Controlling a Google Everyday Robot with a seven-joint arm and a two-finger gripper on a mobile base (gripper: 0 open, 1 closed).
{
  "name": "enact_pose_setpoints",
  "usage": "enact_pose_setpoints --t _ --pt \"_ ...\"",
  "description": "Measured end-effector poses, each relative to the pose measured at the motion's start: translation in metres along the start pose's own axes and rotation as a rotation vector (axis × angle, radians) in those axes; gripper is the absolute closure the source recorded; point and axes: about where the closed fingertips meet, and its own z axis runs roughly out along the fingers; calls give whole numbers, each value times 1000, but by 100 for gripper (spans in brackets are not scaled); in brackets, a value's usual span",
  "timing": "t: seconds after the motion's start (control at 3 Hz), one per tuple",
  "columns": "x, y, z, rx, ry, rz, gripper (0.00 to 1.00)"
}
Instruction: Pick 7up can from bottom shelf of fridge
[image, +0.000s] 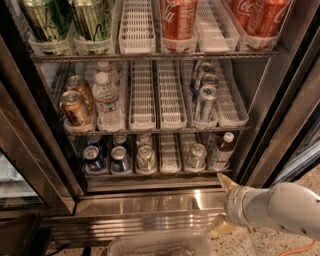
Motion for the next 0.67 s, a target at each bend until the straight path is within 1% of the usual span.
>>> enact_pose_setpoints --t 0.33,0.67 --pt "4 -2 10 97 -43 49 0" --pt "1 -14 22 204 -95 76 0"
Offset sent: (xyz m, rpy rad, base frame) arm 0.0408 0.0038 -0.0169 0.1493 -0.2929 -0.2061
